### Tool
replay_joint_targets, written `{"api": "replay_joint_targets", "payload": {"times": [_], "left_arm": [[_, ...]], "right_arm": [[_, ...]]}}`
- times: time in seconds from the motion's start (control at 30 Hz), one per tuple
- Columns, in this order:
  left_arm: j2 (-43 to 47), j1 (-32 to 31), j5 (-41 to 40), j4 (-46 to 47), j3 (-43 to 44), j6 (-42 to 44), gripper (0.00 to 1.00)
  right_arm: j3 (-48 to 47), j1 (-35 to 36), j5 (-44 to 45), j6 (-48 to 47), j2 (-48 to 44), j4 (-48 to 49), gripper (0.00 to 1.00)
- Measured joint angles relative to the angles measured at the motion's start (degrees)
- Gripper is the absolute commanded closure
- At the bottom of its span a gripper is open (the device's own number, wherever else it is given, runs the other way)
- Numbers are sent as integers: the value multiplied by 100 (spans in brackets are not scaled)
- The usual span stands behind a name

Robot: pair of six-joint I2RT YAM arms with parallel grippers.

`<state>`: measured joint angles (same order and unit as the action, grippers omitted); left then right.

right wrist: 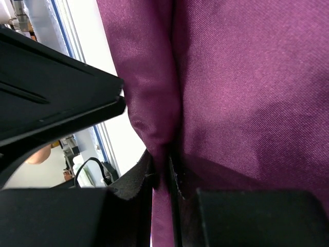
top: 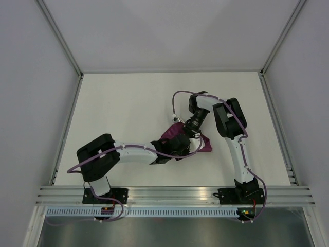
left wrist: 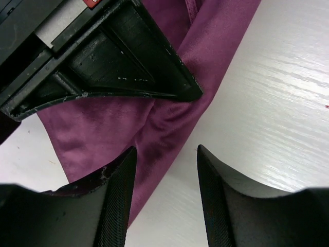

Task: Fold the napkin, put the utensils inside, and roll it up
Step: Roll the napkin at the center of the board.

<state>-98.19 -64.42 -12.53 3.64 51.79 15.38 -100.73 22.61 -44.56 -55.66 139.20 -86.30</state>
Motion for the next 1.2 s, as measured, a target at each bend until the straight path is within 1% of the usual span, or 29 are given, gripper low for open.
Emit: {"api": "replay_joint_targets", "payload": {"times": [0.2, 0.33, 0.37, 0.43, 0.47, 0.53, 0.57, 0.63, 0.67, 0.73, 0.77, 0.83, 0.87, 0.97, 1.03, 1.2], "left_arm": [[-343, -48, -103, 149, 109, 306, 44], [-511, -66, -199, 345, 109, 433, 50], [-533, -66, -205, 404, 109, 446, 55], [-575, -59, -254, 470, 109, 505, 61], [-597, -57, -267, 514, 109, 533, 74], [-629, -57, -306, 588, 111, 616, 80], [-632, -61, -306, 597, 111, 673, 85], [-647, -66, -308, 623, 120, 761, 90], [-654, -66, -308, 619, 138, 798, 94], [-667, -63, -306, 599, 181, 817, 97], [-678, -63, -304, 586, 205, 820, 98], [-688, -52, -267, 562, 238, 824, 98], [-688, -39, -227, 551, 256, 824, 98], [-710, 39, -57, 538, 323, 824, 98], [-754, 107, 90, 544, 387, 822, 98], [-874, 240, 629, 529, 581, 820, 98]], "right_arm": [[-155, 0, 4, 44, 125, -140, 86], [-188, 0, 4, 55, 153, -168, 86], [-201, 0, 9, 55, 157, -177, 86], [-254, 2, 22, 57, 195, -214, 86], [-278, 2, 22, 59, 216, -238, 86], [-321, 0, 31, 61, 240, -267, 85], [-350, -2, 44, 57, 243, -271, 85], [-413, -11, 63, 52, 243, -262, 84], [-442, -24, 72, 48, 243, -254, 80], [-476, -52, 79, 39, 243, -247, 76], [-483, -68, 72, 42, 243, -247, 68], [-485, -98, 35, 81, 238, -273, 61], [-483, -111, 2, 101, 225, -293, 54], [-448, -175, -61, 142, 92, -313, 43], [-411, -216, -74, 142, -57, -181, 41], [-310, -459, -144, 212, -660, 568, 39]]}}
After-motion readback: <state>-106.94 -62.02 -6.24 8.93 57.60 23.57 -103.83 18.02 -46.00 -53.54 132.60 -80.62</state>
